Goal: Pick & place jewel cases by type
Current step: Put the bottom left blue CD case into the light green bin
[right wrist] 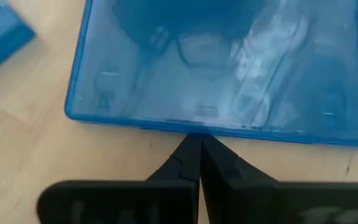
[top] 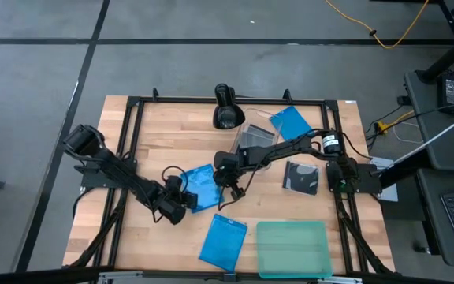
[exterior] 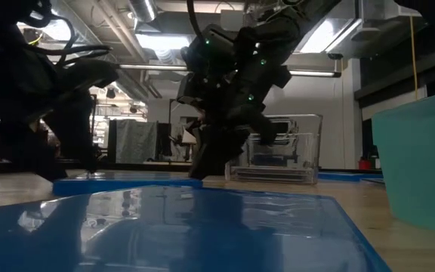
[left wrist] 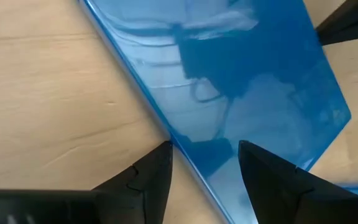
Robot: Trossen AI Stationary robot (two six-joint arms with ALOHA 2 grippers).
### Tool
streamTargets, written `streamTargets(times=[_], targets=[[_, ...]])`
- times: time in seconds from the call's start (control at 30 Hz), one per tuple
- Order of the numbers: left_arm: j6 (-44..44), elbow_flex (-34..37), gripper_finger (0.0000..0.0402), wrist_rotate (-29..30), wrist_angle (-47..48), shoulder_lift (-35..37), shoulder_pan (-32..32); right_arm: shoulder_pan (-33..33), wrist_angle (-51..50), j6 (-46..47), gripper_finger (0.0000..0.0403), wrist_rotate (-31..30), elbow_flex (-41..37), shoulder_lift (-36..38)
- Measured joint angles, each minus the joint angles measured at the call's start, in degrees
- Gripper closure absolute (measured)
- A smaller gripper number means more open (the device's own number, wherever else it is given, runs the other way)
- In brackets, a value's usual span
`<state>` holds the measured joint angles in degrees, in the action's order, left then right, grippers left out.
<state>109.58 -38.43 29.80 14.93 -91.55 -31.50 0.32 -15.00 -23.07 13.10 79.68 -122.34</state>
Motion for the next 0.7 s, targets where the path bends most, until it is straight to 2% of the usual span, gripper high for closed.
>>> streamTargets(times=[0.7], targets=[[-1.8,0.1,0.0228,3.2,-4.7,-0.5,0.0,-2.1,-0.7,-0.2,0.0397,1.8,0.0,0.0]])
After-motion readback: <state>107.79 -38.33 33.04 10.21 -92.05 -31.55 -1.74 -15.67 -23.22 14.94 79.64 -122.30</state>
